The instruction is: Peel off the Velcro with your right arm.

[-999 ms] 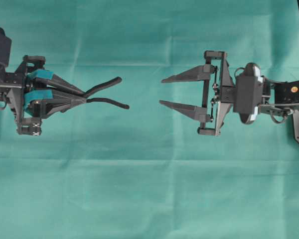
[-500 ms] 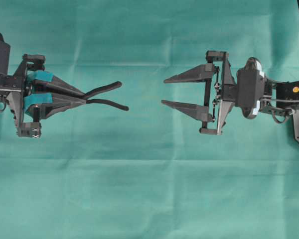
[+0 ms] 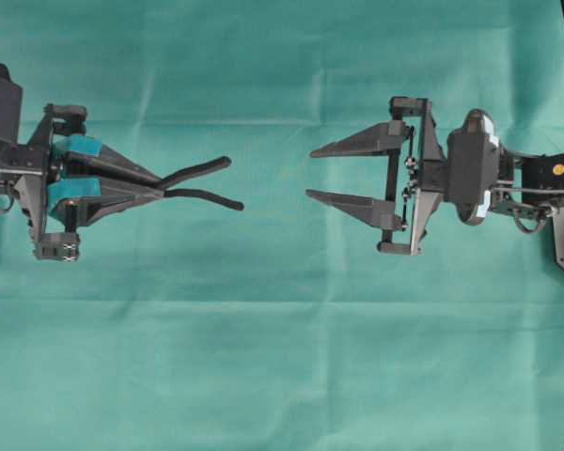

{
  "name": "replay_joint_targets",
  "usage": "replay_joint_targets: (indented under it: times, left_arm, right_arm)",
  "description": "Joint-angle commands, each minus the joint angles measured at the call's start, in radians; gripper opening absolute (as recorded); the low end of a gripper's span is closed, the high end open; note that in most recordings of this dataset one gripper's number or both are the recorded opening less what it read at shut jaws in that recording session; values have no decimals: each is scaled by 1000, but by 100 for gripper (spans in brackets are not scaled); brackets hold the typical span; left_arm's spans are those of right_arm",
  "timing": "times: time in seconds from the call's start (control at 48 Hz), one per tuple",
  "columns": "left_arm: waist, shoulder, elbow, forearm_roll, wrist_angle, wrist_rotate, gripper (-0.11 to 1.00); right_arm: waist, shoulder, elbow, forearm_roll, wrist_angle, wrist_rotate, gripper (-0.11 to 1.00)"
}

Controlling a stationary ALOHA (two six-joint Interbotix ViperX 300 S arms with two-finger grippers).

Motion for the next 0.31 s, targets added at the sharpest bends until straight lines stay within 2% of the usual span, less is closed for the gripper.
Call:
replay_joint_targets:
  times: [0.0, 0.291]
  left_arm:
    - [-5, 14, -26, 3, -9, 2, 10]
    - [-5, 80, -61, 3, -9, 3, 10]
  right_arm:
    - [-2, -18, -8, 2, -9, 2, 20]
    - [-2, -18, 8, 2, -11, 2, 20]
